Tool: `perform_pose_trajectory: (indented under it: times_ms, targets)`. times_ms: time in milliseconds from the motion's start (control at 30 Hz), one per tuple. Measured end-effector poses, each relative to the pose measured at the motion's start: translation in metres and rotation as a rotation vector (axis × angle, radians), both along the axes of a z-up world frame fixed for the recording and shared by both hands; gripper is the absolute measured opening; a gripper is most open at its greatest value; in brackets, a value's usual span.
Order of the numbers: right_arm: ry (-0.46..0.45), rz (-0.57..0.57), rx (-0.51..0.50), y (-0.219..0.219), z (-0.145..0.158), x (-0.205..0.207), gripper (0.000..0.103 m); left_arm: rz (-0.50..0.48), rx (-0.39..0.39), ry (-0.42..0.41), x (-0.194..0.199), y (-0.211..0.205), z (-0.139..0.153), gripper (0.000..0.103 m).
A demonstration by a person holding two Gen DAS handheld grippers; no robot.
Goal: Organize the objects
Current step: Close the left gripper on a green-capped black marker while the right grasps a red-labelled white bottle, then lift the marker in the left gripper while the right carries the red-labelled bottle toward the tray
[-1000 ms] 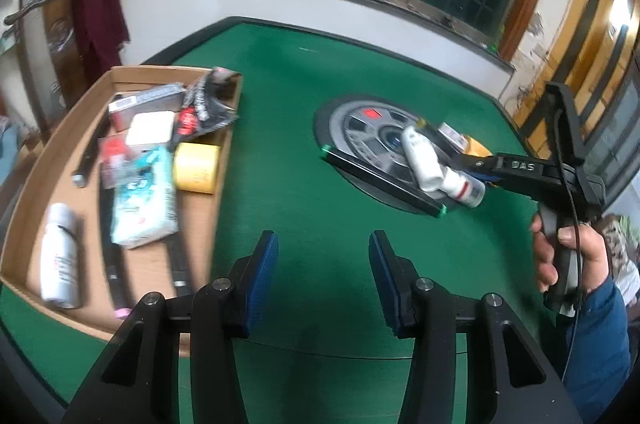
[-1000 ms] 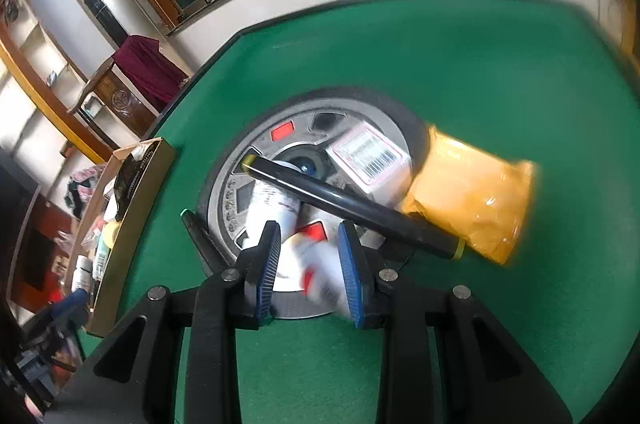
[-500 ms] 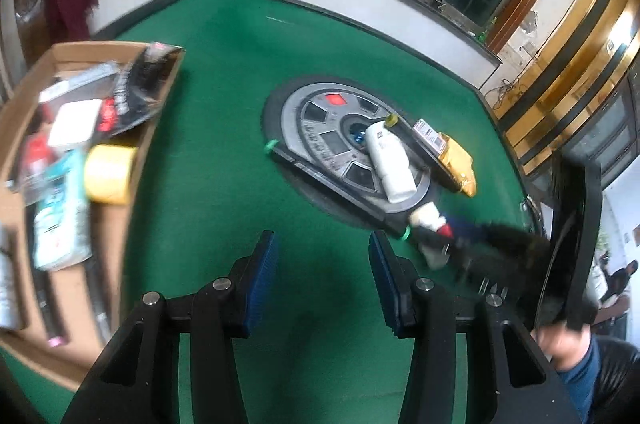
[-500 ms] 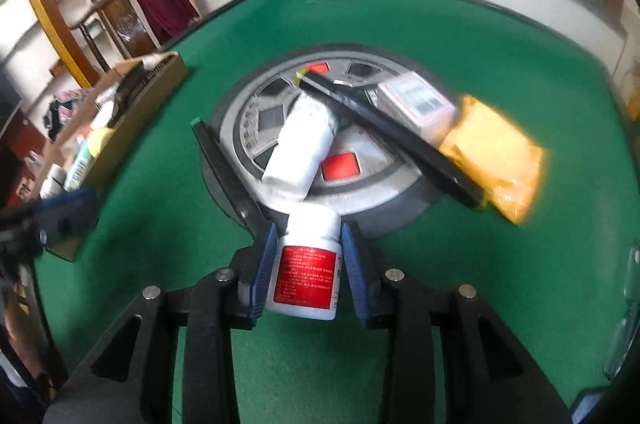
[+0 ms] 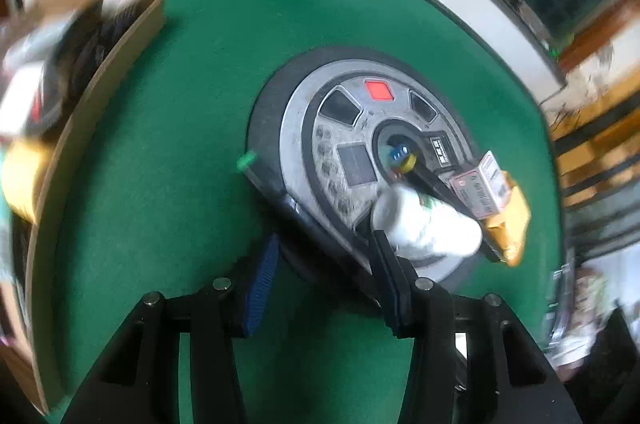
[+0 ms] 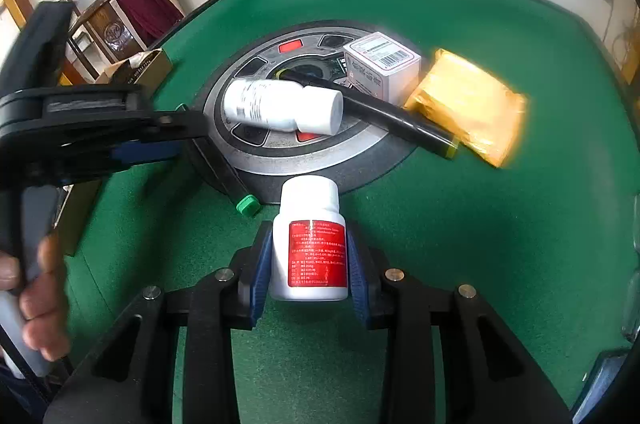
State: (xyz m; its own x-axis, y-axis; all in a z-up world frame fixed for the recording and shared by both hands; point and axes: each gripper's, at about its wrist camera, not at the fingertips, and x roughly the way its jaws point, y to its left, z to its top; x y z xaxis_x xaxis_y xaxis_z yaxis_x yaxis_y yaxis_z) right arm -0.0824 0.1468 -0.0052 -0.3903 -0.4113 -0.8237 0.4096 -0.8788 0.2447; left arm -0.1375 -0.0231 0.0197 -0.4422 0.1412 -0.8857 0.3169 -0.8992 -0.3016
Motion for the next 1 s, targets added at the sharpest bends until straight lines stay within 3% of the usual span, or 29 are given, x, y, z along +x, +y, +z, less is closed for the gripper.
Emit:
perform_pose_trajectory:
  times_ms: [167,400,567,767,1000]
  targets:
    - [-0.007,0.001,-0.013,-0.003,0.0,-0.002,0.032,-0.054,-0.081,0.002,0.009,-0.008,0.001,0.012]
    - [0.025,0.021,0.042,-0.011,0.0,0.006,0.032,-0.206,-0.252,0.013,0.04,-0.012,0.003,0.012]
    - [0.061,0.028,0.092,-0.018,-0.001,0.01,0.032,-0.237,-0.362,0.033,0.055,-0.001,0.004,0.015]
    - [0.062,0.018,0.111,-0.02,0.001,0.012,0.031,-0.223,-0.381,0.109,0.074,0.004,0.001,0.012]
    - [0.057,0.001,0.027,-0.014,0.01,0.013,0.031,-0.228,-0.328,0.179,0.102,0.004,0.008,0.012]
